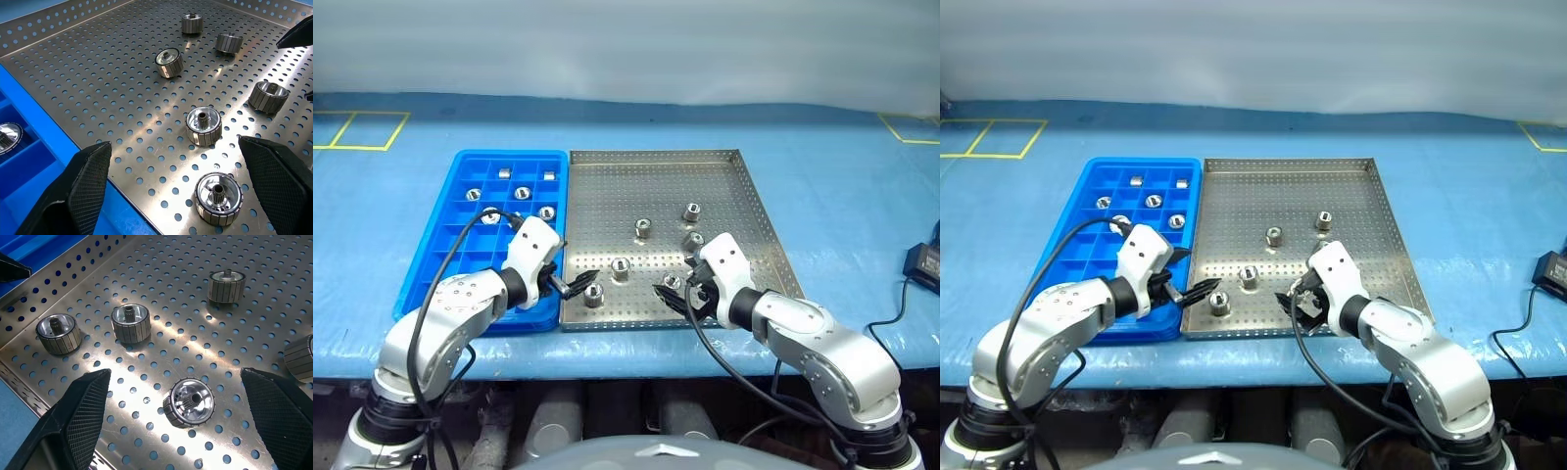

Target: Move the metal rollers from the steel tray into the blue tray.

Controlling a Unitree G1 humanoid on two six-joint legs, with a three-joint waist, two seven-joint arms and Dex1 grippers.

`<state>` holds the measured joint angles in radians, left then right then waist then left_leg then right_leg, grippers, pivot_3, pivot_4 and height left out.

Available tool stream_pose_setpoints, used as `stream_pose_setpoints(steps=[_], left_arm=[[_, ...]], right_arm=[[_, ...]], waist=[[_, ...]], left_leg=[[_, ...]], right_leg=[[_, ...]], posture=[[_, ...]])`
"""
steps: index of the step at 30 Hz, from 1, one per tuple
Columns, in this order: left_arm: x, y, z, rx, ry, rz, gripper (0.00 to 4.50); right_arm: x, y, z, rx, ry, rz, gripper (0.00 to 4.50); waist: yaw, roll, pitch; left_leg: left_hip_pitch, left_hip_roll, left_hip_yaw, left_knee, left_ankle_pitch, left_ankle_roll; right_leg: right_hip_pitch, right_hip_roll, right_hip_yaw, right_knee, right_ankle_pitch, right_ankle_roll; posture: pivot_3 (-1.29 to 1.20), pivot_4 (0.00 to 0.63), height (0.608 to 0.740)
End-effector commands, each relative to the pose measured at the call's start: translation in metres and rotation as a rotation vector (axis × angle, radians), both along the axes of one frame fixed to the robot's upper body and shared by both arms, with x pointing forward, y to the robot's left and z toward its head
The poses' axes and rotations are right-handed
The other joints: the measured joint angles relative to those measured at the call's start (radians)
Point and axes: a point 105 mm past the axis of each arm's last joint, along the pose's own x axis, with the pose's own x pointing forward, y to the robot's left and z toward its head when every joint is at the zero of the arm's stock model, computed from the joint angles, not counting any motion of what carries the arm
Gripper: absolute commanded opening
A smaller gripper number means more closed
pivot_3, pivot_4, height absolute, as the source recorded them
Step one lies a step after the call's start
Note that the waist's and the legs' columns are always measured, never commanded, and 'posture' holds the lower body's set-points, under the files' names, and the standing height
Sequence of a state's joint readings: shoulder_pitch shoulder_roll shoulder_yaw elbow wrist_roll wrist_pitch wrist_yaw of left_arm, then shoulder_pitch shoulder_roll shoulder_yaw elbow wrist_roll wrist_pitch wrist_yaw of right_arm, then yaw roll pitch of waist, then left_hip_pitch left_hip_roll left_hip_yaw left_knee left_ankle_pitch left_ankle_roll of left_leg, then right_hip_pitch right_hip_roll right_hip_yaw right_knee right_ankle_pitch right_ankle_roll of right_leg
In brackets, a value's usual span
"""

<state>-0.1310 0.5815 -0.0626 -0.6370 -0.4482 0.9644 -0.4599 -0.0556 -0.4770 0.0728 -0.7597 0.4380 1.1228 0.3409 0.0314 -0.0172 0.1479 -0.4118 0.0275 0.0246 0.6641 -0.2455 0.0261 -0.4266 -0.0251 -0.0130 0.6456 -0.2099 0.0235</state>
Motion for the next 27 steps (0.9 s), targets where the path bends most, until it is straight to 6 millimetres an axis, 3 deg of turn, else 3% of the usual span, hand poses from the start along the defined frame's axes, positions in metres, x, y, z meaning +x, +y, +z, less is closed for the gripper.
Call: stream_pose_setpoints(steps=[1,27], left_arm=[[-0.001,-0.0058,0.0117,-0.005,-0.056,-0.033,4.5],[-0.0015,-0.0071,0.0106,-0.004,-0.05,-0.039,4.5]], right_arm=[[0.0001,-0.0001,0.0074,-0.001,-0.04,0.0,4.49],[-0.0003,0.0014,0.006,0.0,-0.039,0.0,4.49]], waist=[[0.0,0.0,0.0],[0.0,0.0,0.0]], left_leg=[[0.0,0.0,0.0,0.0,0.0,0.0],[0.0,0.0,0.0,0.0,0.0,0.0]], right_leg=[[0.0,0.0,0.0,0.0,0.0,0.0],[0.0,0.0,0.0,0.0,0.0,0.0]], posture=[[0.08,0.15,0.74],[0.08,0.15,0.74]])
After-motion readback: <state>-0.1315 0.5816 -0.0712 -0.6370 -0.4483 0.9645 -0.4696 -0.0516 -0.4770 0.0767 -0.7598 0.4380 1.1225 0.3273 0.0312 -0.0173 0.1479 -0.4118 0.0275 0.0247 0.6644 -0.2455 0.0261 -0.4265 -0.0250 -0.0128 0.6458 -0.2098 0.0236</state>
